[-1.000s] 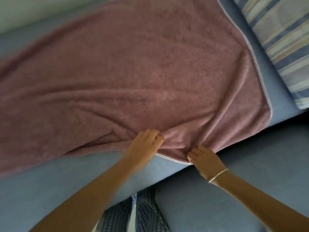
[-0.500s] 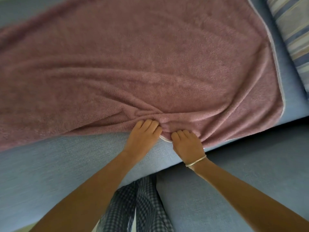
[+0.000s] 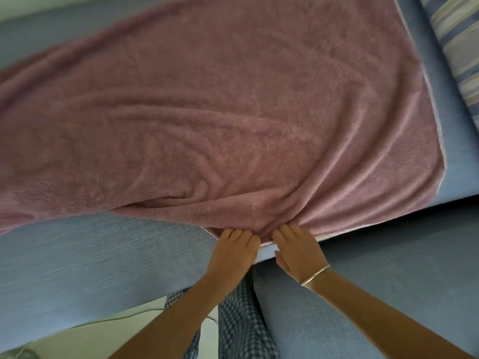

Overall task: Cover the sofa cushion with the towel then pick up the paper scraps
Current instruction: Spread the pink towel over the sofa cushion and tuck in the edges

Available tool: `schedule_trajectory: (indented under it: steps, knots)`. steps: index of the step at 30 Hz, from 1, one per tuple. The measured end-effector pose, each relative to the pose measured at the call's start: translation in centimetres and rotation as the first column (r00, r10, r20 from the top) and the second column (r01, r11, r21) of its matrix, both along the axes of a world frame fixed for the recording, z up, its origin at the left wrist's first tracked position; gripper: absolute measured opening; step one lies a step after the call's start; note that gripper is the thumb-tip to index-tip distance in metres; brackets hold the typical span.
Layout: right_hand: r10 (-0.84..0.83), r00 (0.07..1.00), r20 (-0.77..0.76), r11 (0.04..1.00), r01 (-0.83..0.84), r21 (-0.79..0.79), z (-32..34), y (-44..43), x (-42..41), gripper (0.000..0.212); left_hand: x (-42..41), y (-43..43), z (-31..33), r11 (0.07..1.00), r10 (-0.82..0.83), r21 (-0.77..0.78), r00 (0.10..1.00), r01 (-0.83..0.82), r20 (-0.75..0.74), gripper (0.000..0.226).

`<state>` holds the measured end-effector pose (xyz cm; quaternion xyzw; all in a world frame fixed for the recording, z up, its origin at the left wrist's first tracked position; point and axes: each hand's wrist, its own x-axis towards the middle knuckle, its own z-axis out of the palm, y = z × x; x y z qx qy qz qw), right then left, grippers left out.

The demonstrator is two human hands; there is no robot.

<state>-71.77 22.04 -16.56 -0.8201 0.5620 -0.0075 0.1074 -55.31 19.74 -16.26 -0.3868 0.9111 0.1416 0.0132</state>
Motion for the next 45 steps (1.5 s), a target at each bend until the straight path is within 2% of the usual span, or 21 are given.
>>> schedule_trajectory:
  steps: [2, 4, 5, 6, 8, 10, 13, 16, 18, 20, 22, 24, 26, 28, 29, 31, 34, 36, 38, 41, 45]
  knots:
    - [-0.025, 0.999, 0.036, 0.998, 0.027, -0.058, 0.3, -0.8, 1.8, 0.013, 0.3, -0.8, -0.1, 0.997, 0.075, 0.008, 0.997, -0.074, -0.031, 0.022]
    - [-0.040, 0.996, 0.084, 0.991, 0.050, -0.121, 0.4, -1.8, 2.8, 0.008, 1.0, -1.5, -0.1, 0.996, 0.092, 0.024, 0.994, -0.090, -0.065, 0.018]
    - [-0.035, 0.996, 0.082, 0.988, 0.047, -0.144, 0.4, -2.1, 3.0, 0.011, 1.6, -1.7, -0.1, 0.997, 0.075, 0.031, 0.996, -0.074, -0.042, 0.010]
    - [-0.015, 0.997, 0.069, 0.988, 0.026, -0.152, 0.4, -2.2, 2.8, 0.013, 2.2, -1.8, -0.3, 0.998, 0.056, 0.017, 0.998, -0.056, -0.004, 0.011]
    - [0.074, 0.996, 0.054, 0.987, -0.066, -0.143, 0.7, -1.9, 1.8, 0.009, 3.4, -1.8, -0.4, 0.999, 0.052, -0.005, 0.995, -0.052, 0.082, 0.029]
    - [0.142, 0.989, 0.037, 0.986, -0.138, -0.097, 1.6, -1.6, 0.6, 0.007, 4.4, -2.5, -0.3, 0.989, 0.136, -0.077, 0.985, -0.127, 0.111, 0.033]
    - [0.179, 0.983, 0.035, 0.980, -0.176, -0.091, 3.2, -1.8, -0.3, 0.011, 7.0, -4.2, 0.2, 0.953, 0.256, -0.189, 0.963, -0.236, 0.086, 0.026]
    - [0.213, 0.977, 0.024, 0.971, -0.209, -0.117, 4.2, -2.7, -0.3, 0.010, 9.6, -5.4, 0.7, 0.948, 0.217, -0.245, 0.976, -0.205, 0.022, 0.007]
    - [0.242, 0.970, 0.032, 0.965, -0.237, -0.111, 4.3, -2.7, -0.4, 0.009, 10.5, -4.9, 1.8, 0.969, 0.165, -0.187, 0.986, -0.162, -0.002, 0.015]
    - [0.296, 0.955, 0.007, 0.952, -0.295, -0.088, 3.5, -1.8, -0.8, 0.010, 11.1, -2.1, 2.6, 0.992, 0.043, -0.120, 0.999, -0.043, -0.003, 0.019]
    - [0.339, 0.939, -0.054, 0.941, -0.339, 0.002, 2.2, -0.4, -1.0, 0.022, 11.5, 2.7, 2.7, 0.996, -0.082, -0.038, 0.996, 0.081, -0.025, 0.014]
    - [0.309, 0.943, -0.124, 0.947, -0.292, 0.137, 1.2, 0.6, -0.4, 0.043, 11.6, 6.7, 2.1, 0.994, -0.098, 0.032, 0.993, 0.100, -0.068, 0.009]
    - [0.227, 0.964, -0.136, 0.963, -0.201, 0.178, 1.1, 0.8, 0.9, 0.058, 11.2, 7.7, 1.0, 0.999, 0.013, 0.054, 0.996, -0.008, -0.089, 0.010]
    - [0.234, 0.967, -0.102, 0.968, -0.222, 0.115, 1.2, 1.0, 3.6, 0.068, 10.8, 6.4, 0.4, 0.985, 0.169, 0.061, 0.977, -0.162, -0.131, 0.007]
    - [0.269, 0.960, -0.083, 0.961, -0.262, 0.088, 1.4, 0.9, 5.3, 0.067, 10.7, 5.6, 0.2, 0.976, 0.217, 0.049, 0.966, -0.212, -0.142, 0.002]
    - [0.305, 0.952, -0.011, 0.952, -0.305, 0.018, 1.3, 1.0, 9.4, 0.050, 11.1, 4.2, 0.1, 0.958, 0.285, 0.037, 0.946, -0.283, -0.155, 0.006]
    - [0.190, 0.978, 0.085, 0.982, -0.189, -0.021, 0.7, 0.0, 14.1, 0.020, 12.5, 3.1, 0.5, 0.932, 0.362, 0.080, 0.915, -0.354, -0.179, 0.009]
    - [0.089, 0.990, 0.112, 0.996, -0.090, 0.000, 0.6, -1.1, 15.2, 0.018, 14.0, 3.3, 0.3, 0.937, 0.348, 0.086, 0.928, -0.339, -0.136, 0.014]
    - [0.033, 0.994, 0.107, 0.999, -0.036, 0.025, 0.9, -1.9, 15.2, 0.015, 15.7, 3.9, -0.1, 0.956, 0.294, 0.034, 0.955, -0.293, -0.029, 0.020]
    - [0.083, 0.990, 0.117, 0.996, -0.088, 0.034, 1.9, -2.2, 13.9, 0.015, 16.9, 4.3, -0.5, 0.939, 0.342, -0.059, 0.934, -0.338, 0.101, 0.031]
    - [0.222, 0.972, 0.075, 0.969, -0.229, 0.091, 3.8, -1.6, 11.5, 0.016, 17.3, 4.3, -0.6, 0.840, 0.519, -0.188, 0.855, -0.508, 0.009, 0.017]
